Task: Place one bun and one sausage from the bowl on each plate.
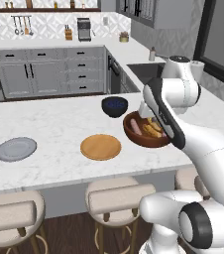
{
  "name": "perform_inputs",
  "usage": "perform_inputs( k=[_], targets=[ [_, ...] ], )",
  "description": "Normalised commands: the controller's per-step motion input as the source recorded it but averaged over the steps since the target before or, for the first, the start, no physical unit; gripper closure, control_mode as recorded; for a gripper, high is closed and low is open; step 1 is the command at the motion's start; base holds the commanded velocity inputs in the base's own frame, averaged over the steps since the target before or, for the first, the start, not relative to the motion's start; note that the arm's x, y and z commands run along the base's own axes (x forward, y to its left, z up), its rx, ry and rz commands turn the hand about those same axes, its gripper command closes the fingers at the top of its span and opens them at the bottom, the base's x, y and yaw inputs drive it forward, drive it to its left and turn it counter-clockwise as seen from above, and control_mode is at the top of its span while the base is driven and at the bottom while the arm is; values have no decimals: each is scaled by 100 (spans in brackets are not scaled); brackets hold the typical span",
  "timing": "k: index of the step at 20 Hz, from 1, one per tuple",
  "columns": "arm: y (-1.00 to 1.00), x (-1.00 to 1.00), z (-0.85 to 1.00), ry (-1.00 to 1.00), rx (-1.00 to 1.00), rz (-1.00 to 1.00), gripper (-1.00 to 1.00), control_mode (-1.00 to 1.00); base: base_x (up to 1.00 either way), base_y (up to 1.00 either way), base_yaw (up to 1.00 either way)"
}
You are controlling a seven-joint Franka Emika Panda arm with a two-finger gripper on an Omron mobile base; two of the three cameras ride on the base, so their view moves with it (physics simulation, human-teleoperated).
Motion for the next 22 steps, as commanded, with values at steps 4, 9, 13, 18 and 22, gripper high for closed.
perform_inputs(
  k=[4,9,13,18,22],
  targets=[
    [-2,15,0,0,0,4,-100,-100,0,0,0],
    [-48,43,-10,0,1,4,-100,-100,0,0,0],
    [-99,93,-33,10,0,1,-100,-100,0,0,0],
    [-63,100,-43,12,0,0,-100,-100,0,0,0],
    [-54,97,-29,14,-7,0,-100,-100,0,0,0]
  ],
)
